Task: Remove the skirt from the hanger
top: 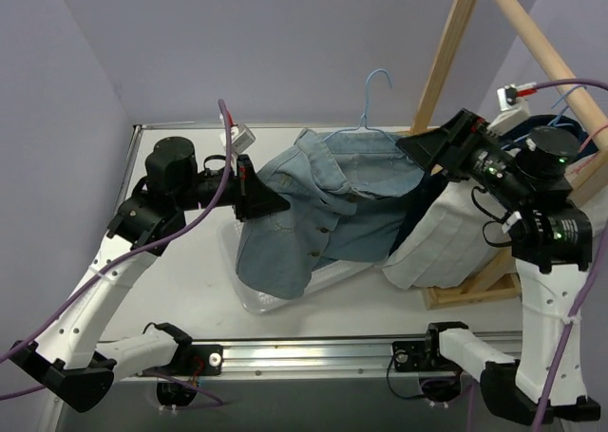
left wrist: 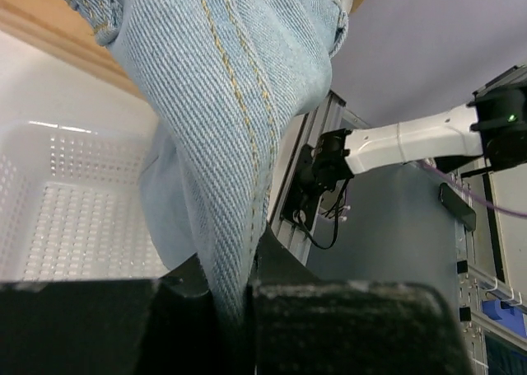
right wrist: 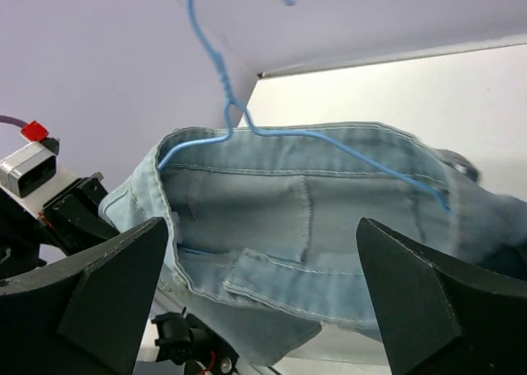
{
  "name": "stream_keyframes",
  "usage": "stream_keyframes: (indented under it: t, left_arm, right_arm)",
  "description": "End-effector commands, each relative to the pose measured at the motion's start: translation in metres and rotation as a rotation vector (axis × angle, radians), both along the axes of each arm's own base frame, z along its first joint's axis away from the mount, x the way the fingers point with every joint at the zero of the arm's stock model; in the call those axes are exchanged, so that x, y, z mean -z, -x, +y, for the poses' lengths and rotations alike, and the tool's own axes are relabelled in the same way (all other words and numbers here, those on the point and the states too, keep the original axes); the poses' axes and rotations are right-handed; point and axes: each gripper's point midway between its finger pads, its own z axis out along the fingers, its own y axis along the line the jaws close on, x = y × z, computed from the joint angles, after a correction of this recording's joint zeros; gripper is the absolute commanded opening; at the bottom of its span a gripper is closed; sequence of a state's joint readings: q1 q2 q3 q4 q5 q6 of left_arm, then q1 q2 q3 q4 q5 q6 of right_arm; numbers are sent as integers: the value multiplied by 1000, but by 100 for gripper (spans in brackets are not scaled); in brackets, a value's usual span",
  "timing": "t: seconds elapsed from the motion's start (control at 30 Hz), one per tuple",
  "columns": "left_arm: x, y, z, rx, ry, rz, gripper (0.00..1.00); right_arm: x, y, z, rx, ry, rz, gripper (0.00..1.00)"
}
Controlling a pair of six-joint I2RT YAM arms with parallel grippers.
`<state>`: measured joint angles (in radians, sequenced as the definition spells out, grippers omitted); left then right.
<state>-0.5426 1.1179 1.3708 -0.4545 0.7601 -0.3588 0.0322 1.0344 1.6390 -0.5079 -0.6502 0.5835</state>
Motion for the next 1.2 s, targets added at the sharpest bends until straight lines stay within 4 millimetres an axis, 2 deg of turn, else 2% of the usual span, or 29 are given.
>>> stream_keyframes:
  t: [0.0, 0.03, 0.07, 0.1, 0.13, 0.17, 0.2, 0.27, 0.5, 0.6, 0.67, 0.77, 1.0, 1.07, 1.1, 1.13, 1.17]
  left_arm:
    - [-13, -3, 1, -4, 10, -79, 2]
    - [-8, -4, 1, -7, -8, -62, 2]
    - [-6, -5, 1, -8, -17, -61, 2]
    - [-5, -4, 2, -7, -23, -60, 2]
    - [-4, -4, 2, -8, -28, -62, 2]
    - [-4, -3, 3, -10, -31, -64, 2]
    - [-2, -3, 4, -11, -42, -63, 2]
    - [-1, -2, 6, -18, -58, -62, 2]
    - [9, 8, 19, -28, -118, -69, 2]
    - [7, 14, 22, -19, -110, -83, 2]
    - [4, 19, 22, -4, -97, -90, 2]
    - [-5, 27, 22, 18, -63, -107, 2]
    - [-10, 34, 22, 38, -44, -103, 2]
    - [-11, 34, 22, 42, -41, -104, 2]
    - [-13, 35, 22, 44, -39, -106, 2]
    - [-14, 35, 22, 45, -38, -106, 2]
    - [-15, 35, 22, 40, -37, -110, 2]
  right_arm:
    - [-3, -24, 27, -21, 31, -50, 94]
    - [0, -26, 38, -29, 53, -47, 94]
    - [0, -15, 62, -85, 70, -51, 94]
    - [4, -27, 61, 0, 106, -48, 94]
    - [6, -27, 68, 7, 130, -56, 93]
    - [3, -20, 83, -27, 133, -70, 93]
    - [7, -24, 90, -33, 146, -65, 93]
    - [8, -27, 96, -12, 159, -69, 93]
    - [0, -30, 95, 19, 152, -98, 92]
    - [-1, -31, 94, 29, 155, -103, 92]
    - [2, -37, 92, 52, 171, -102, 91]
    - [14, -47, 102, 43, 186, -76, 90]
    - [31, -62, 116, 59, 165, -66, 85]
    - [35, -63, 125, 53, 169, -62, 80]
    - [39, -64, 129, 50, 175, -56, 72]
    - [40, -63, 131, 48, 180, -52, 46]
    - [42, -64, 129, 72, 190, -45, 30]
